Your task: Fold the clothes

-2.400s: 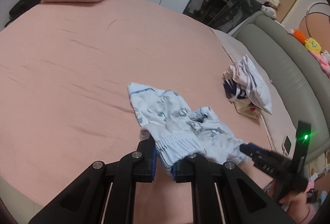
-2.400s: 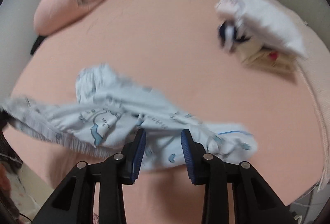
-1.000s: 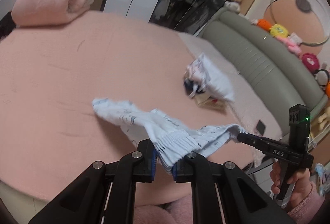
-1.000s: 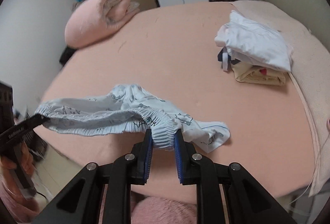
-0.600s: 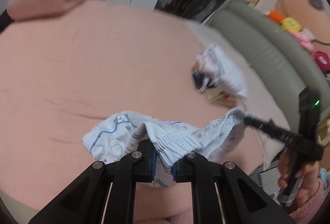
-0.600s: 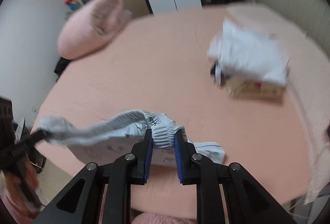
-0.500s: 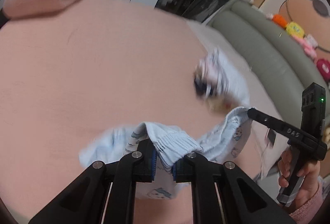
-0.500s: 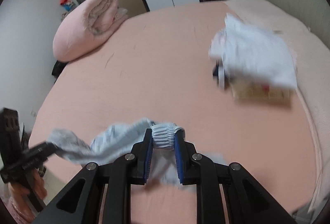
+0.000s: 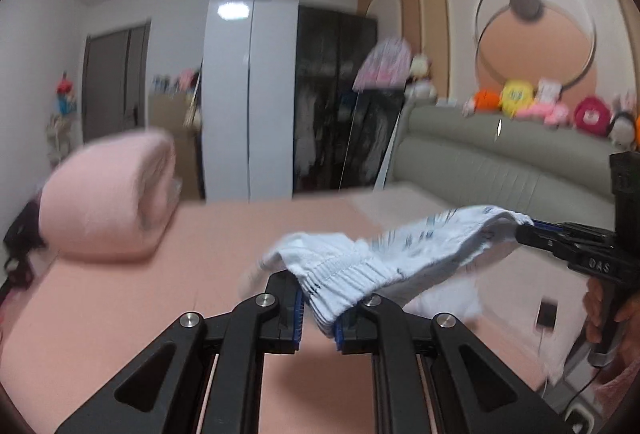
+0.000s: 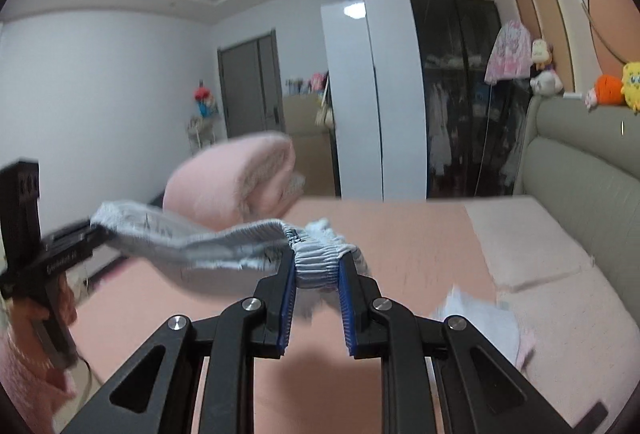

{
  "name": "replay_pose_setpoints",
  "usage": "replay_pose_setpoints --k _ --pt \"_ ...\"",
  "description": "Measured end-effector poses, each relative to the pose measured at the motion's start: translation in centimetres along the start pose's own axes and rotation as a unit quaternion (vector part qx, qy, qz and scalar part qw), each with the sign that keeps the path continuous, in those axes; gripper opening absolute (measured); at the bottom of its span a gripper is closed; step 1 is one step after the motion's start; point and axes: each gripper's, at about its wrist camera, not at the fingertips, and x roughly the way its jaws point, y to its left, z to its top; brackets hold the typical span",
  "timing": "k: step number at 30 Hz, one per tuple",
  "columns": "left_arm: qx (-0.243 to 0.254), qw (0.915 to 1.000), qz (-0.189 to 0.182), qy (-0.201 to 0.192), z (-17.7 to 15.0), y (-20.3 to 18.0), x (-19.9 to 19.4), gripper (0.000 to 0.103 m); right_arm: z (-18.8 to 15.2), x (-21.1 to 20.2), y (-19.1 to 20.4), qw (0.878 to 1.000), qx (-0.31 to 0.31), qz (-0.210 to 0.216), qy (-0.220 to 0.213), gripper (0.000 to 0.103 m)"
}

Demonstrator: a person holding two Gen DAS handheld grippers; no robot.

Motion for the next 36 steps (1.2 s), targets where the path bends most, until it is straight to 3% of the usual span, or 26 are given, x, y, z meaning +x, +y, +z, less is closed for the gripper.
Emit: replay_pose_setpoints --k 2,4,6,8,10,14,17,26,29,31,34,36 --pt "-0.021 0.9978 -0.006 0.062 -6.2 0.9 1.9 0.009 -5.8 2.1 0.0 0.998 0.013 0.002 0.055 0.018" --pt "-0.033 0.9901 -0.005 0.136 -13.4 1.6 5.1 0.01 -11.6 4.1 -0.1 0.994 0.026 0.004 0.111 0.018" --pt "-0.034 0.976 -0.005 0.215 -20.2 1.8 8.4 0.01 -17.6 6.6 -0.3 0.985 0.04 0.005 0.169 0.018" --pt "-0.028 0.9566 -0.004 0.29 -26.3 1.8 11.4 0.01 -24.6 10.3 -0.8 0.969 0.035 -0.008 0.245 0.018" --pt "-0.019 0.9438 -0.001 0.33 -29.5 1.4 12.5 0.01 -29.9 13.0 -0.8 0.951 0.026 -0.012 0.309 0.018" --pt "-0.036 0.9429 -0.005 0.331 -30.3 1.6 11.8 0.011 -32.7 13.7 -0.5 0.942 0.02 -0.019 0.335 0.018" --pt "-0.037 0.943 -0.013 0.33 -30.4 1.6 11.6 0.012 -32.4 14.0 -0.7 0.937 0.027 -0.009 0.347 0.018" --pt "-0.051 0.9429 -0.003 0.329 -32.0 2.9 10.7 0.015 -33.2 13.0 -0.5 0.937 0.028 -0.012 0.347 0.021" --pt "-0.049 0.9422 0.018 0.331 -31.4 2.9 10.2 0.03 -32.4 11.5 0.3 0.943 0.001 -0.019 0.331 0.021" --pt "-0.048 0.9451 0.027 0.322 -31.0 3.0 9.4 0.052 -31.8 10.6 0.9 0.947 -0.019 -0.022 0.321 0.021" --pt "-0.035 0.9532 0.026 0.299 -30.4 3.2 8.1 0.053 -31.5 10.4 1.5 0.946 -0.035 -0.016 0.323 0.021" --pt "0.003 0.9566 0.011 0.291 -29.8 2.0 8.6 0.053 -31.5 11.3 1.5 0.944 -0.035 -0.011 0.328 0.021"
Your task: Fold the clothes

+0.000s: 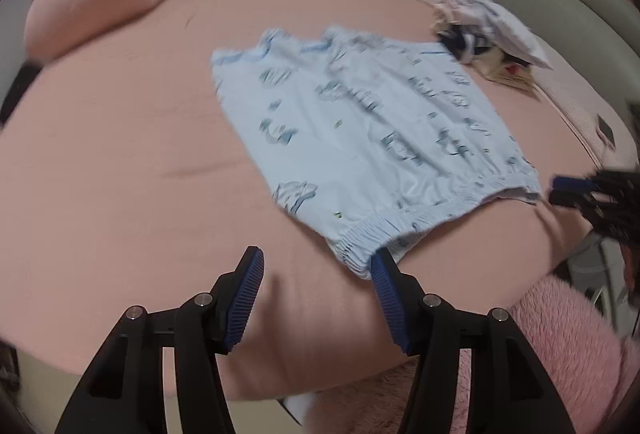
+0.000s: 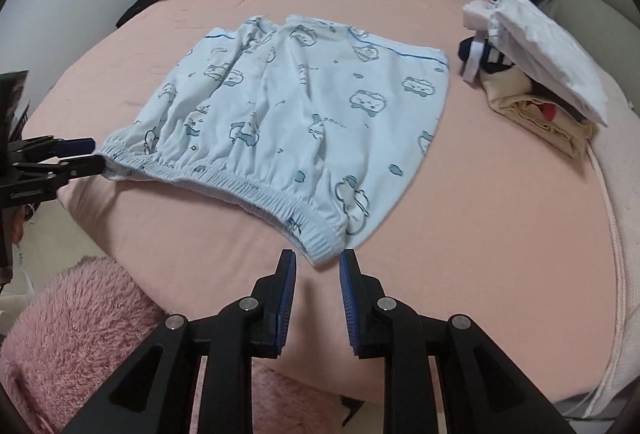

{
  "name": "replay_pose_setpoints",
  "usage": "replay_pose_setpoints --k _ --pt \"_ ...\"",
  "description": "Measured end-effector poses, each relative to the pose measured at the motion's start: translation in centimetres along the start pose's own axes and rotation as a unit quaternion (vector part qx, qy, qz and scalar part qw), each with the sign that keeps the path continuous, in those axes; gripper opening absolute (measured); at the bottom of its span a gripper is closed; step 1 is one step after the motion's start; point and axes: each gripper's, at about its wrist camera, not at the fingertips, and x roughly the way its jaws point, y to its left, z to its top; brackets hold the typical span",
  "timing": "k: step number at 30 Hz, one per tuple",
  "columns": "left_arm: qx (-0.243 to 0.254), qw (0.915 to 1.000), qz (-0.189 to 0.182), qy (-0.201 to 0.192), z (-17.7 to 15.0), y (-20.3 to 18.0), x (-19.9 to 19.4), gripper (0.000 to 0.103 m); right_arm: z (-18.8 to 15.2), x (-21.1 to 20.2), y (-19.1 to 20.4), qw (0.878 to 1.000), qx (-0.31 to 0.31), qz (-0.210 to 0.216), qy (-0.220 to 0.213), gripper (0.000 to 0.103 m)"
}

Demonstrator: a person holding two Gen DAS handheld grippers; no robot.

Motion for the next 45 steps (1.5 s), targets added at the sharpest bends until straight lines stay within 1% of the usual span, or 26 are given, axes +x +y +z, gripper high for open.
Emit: replay_pose_setpoints --k 2,5,7,8,9,12,14,15,16,17,18,23,25,26,28,29,32,33,35,37,39,41,44,45 --pt "0.047 0.9988 -0.006 -0.007 1.0 -1.6 0.4 0.053 0.6 1.1 0.2 1.0 -0.006 -0.001 0.015 0.021" --pt "0.108 0.994 -0.016 -0.004 2.0 -3.8 1.1 0.053 1.4 2.5 0.6 0.999 -0.022 -0.005 0.035 0.021" --pt "0.137 0.9902 -0.026 0.013 2.2 -5.0 2.2 0.053 1.8 3.1 0.8 0.999 -0.026 -0.003 0.038 0.02" --pt "0.142 0.989 -0.032 0.021 2.3 -5.4 2.7 0.053 2.0 3.3 0.9 0.999 -0.027 -0.002 0.039 0.018" --pt "0.144 0.9889 -0.033 0.021 2.4 -5.7 3.1 0.053 2.2 3.6 0.9 0.999 -0.028 -0.001 0.04 0.01" --pt "0.151 0.9881 -0.028 0.015 2.9 -6.6 4.0 0.053 3.3 3.2 1.0 1.0 -0.013 0.007 0.016 0.009" --pt "0.155 0.9875 -0.023 0.016 3.4 -7.1 4.7 0.053 3.7 3.3 1.1 1.0 -0.009 0.013 0.012 0.009" --pt "0.152 0.988 -0.018 0.02 3.7 -7.1 5.1 0.047 3.9 3.4 1.1 1.0 -0.009 0.016 0.011 0.009" --pt "0.149 0.9884 -0.013 0.024 3.9 -7.1 5.5 0.026 4.0 3.5 1.2 1.0 -0.009 0.017 0.012 0.009" --pt "0.146 0.9888 -0.001 0.029 4.2 -6.9 5.8 0.018 4.1 3.5 1.2 1.0 -0.01 0.018 0.012 0.009" --pt "0.139 0.9897 0.014 0.032 4.3 -6.4 5.9 0.013 4.2 3.5 1.3 1.0 -0.011 0.018 0.013 0.009" --pt "0.07 0.9961 0.049 0.022 4.0 -2.7 4.2 0.012 4.1 2.3 0.9 0.998 0.011 0.058 -0.001 0.009" --pt "0.058 0.9969 0.048 0.021 3.4 -2.0 3.4 0.013 4.4 2.5 1.0 0.998 0.009 0.058 0.0 0.009" --pt "0.055 0.9975 0.039 0.023 3.0 -1.9 3.2 0.013 4.5 2.9 1.2 0.999 0.003 0.053 0.007 0.009" --pt "0.056 0.9978 0.018 0.029 2.4 -2.1 3.1 0.013 4.7 3.9 1.8 0.999 -0.012 0.045 0.025 0.009" --pt "0.064 0.9973 0.015 0.033 2.2 -2.6 3.4 0.013 4.7 4.3 2.2 0.998 -0.018 0.044 0.031 0.009" --pt "0.093 0.9945 0.023 0.042 1.9 -3.9 4.5 0.016 4.5 4.7 3.1 0.998 -0.032 0.039 0.036 0.009" --pt "0.096 0.9941 0.027 0.043 1.9 -4.1 4.8 0.017 4.5 4.5 3.3 0.998 -0.035 0.034 0.032 0.009" --pt "0.088 0.9945 0.037 0.044 1.9 -4.0 5.1 0.018 4.4 3.6 3.4 0.998 -0.026 0.043 0.024 0.01" --pt "0.064 0.9956 0.059 0.036 2.3 -3.3 5.0 0.017 4.0 2.8 3.2 0.998 -0.017 0.057 0.019 0.01" --pt "0.037 0.9961 0.076 0.026 2.6 -2.4 4.7 0.013 3.6 2.6 3.1 0.998 -0.021 0.055 0.022 0.012" --pt "0.006 0.997 0.077 0.005 2.9 -1.4 3.4 0.012 3.2 3.2 3.2 0.998 -0.035 0.041 0.03 0.012" --pt "-0.003 0.9967 0.079 -0.019 3.2 -1.5 1.5 0.012 3.1 4.5 3.0 0.999 -0.029 0.028 0.035 0.012" --pt "-0.003 0.9963 0.081 -0.026 3.3 -1.6 1.0 0.012 3.2 4.5 2.9 0.999 -0.023 0.028 0.03 0.012"
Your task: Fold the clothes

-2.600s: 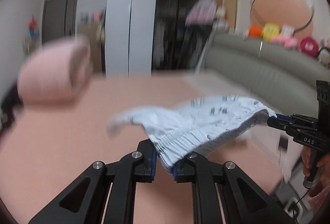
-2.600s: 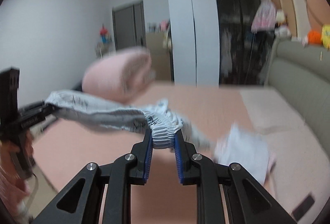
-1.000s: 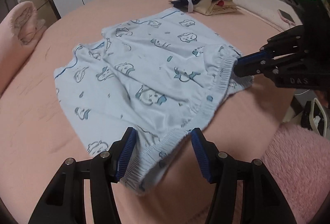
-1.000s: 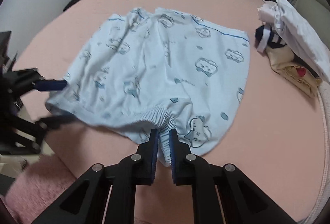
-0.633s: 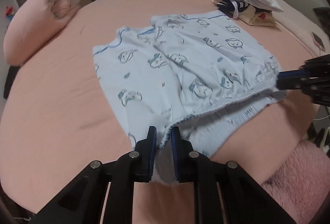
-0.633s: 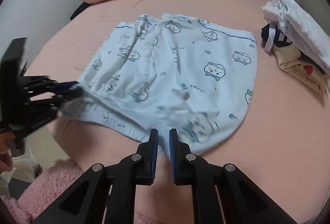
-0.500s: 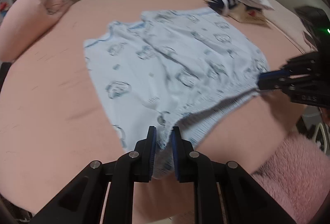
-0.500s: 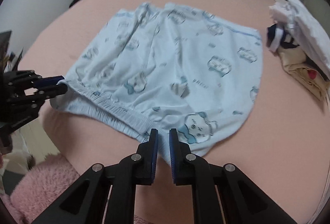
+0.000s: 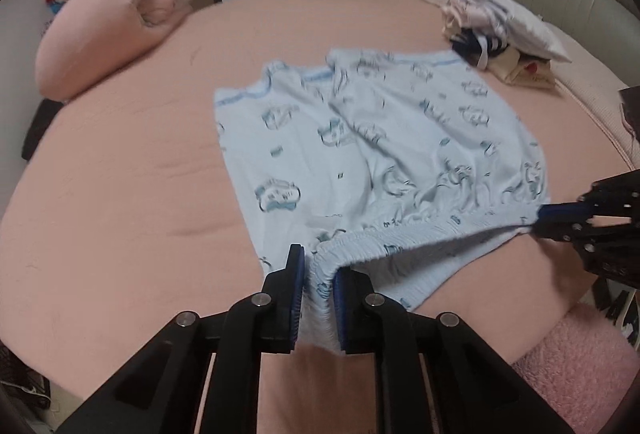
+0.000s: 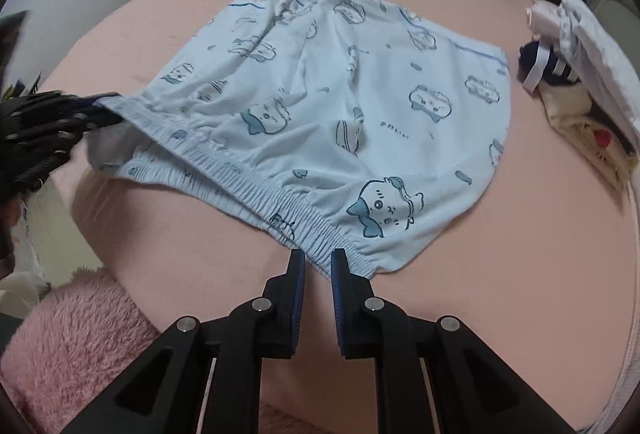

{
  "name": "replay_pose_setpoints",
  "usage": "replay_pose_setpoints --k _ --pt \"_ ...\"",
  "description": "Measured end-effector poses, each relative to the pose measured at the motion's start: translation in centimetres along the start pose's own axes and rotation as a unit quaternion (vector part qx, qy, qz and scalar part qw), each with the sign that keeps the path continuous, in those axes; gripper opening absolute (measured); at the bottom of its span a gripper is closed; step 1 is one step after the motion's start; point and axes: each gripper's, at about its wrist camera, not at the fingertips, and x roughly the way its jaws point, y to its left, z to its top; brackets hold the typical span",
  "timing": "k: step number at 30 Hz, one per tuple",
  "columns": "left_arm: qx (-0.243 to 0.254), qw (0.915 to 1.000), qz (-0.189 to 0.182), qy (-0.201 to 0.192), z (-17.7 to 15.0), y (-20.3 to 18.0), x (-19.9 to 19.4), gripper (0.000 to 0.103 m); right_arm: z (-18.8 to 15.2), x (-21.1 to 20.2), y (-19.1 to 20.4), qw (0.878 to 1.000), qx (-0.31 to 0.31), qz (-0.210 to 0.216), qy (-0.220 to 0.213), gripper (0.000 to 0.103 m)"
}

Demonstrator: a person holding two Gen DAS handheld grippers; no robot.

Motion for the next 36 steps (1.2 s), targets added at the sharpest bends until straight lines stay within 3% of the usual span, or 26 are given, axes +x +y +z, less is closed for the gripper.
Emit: replay_pose_setpoints --k 6,8,11,14,17,20,23,26,28,30,31,33,36 --pt "-0.027 0.9993 -0.021 -0.011 1.1 0.1 -0.6 0.012 0.4 -0.1 1.2 1.0 -0.028 -0.011 -0.003 0.012" --pt "-0.036 0.9988 -0.028 -0.019 1.8 0.1 -1.1 0.012 0.4 -0.7 1.5 1.0 -0.024 0.01 -0.01 0.013" --pt "-0.042 0.9981 -0.036 -0.026 2.3 0.0 -1.6 0.012 0.5 -0.3 1.2 1.0 -0.014 0.01 -0.011 0.021" --pt "-0.016 0.9994 -0.03 -0.005 1.4 -0.4 -0.6 0.012 0.7 0.7 0.6 1.0 0.001 -0.004 -0.009 0.015" --pt "0.0 0.9984 -0.034 0.045 -1.2 -0.4 1.4 0.012 -0.1 0.9 -0.2 1.0 0.022 0.009 0.014 0.008" --pt "0.002 0.9934 -0.065 0.094 -4.0 0.1 2.6 0.012 -0.9 0.9 -1.1 0.998 0.044 0.026 0.039 0.006" --pt "-0.035 0.9908 -0.104 0.079 -4.6 1.6 1.1 0.012 -2.2 0.2 -1.8 0.996 0.048 0.051 0.047 0.006" --pt "-0.104 0.9809 -0.152 0.063 -4.2 3.9 -0.4 0.029 -1.9 -1.6 -3.4 0.994 0.092 0.052 0.015 0.007" --pt "-0.143 0.9744 -0.168 0.043 -3.9 5.3 -1.1 0.055 -1.3 -2.4 -4.8 0.99 0.132 0.041 -0.009 0.011" --pt "-0.177 0.9686 -0.169 0.044 -3.6 6.4 -0.6 0.055 -0.7 -2.0 -5.9 0.982 0.183 0.052 -0.015 0.029" --pt "-0.193 0.9656 -0.168 0.049 -3.5 6.8 -0.2 0.055 -0.4 -1.7 -6.5 0.976 0.21 0.061 -0.015 0.034" --pt "-0.201 0.9654 -0.154 0.063 -3.3 7.1 1.0 0.055 -0.1 -1.3 -6.2 0.97 0.23 0.078 -0.017 0.036" --pt "-0.19 0.9663 -0.15 0.089 -3.3 6.0 3.1 0.055 1.1 0.5 -5.1 0.974 0.221 0.048 -0.003 0.036"
